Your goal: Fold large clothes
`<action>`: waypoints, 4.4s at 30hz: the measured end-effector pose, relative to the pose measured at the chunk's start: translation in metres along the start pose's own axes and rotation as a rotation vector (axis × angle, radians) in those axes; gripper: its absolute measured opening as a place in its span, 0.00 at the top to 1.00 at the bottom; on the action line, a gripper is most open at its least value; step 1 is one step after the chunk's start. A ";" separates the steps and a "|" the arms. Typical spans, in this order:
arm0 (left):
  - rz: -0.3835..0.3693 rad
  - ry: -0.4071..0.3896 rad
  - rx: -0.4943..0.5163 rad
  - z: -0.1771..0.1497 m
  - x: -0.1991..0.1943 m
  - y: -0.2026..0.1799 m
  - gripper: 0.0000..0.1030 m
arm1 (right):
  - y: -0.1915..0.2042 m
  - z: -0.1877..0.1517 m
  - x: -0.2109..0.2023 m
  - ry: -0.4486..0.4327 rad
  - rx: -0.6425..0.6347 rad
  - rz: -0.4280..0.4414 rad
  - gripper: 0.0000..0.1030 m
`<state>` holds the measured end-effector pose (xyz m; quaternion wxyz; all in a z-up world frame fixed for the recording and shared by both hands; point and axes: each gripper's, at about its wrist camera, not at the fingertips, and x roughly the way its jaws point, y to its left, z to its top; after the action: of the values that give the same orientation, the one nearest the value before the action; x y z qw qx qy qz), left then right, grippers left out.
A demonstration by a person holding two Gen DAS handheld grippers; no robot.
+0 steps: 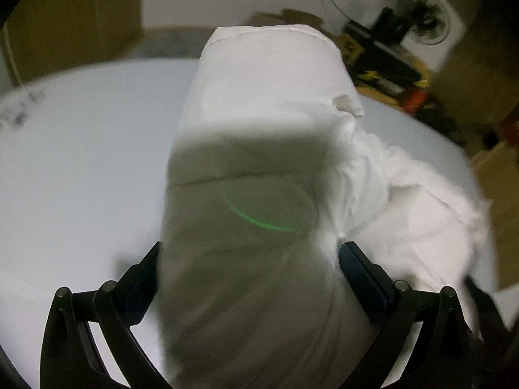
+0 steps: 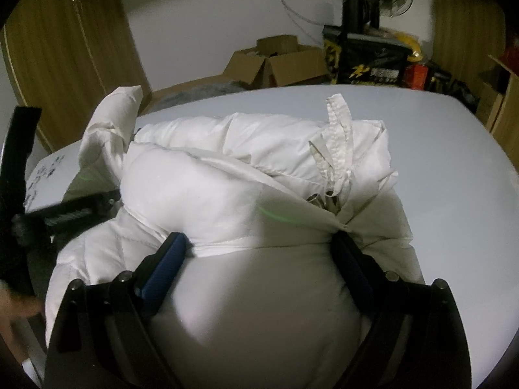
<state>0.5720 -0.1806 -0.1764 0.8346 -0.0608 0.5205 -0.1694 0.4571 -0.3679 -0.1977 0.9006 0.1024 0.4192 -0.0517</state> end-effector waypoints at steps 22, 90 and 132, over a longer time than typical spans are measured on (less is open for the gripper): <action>-0.237 0.005 -0.078 0.001 -0.017 0.068 0.00 | -0.116 -0.136 -0.090 0.230 0.403 0.366 0.00; -0.063 0.011 0.171 -0.149 -0.164 0.124 0.53 | 0.070 -0.179 -0.141 0.221 0.104 0.485 0.57; 0.328 -0.528 -0.044 -0.449 -0.423 0.033 0.00 | 0.141 -0.269 -0.364 -0.509 -0.325 0.192 0.00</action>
<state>0.0106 0.0304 -0.0291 0.9557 -0.0360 0.2920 0.0007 0.0478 -0.1668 -0.0674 0.9820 -0.0200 0.1715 0.0771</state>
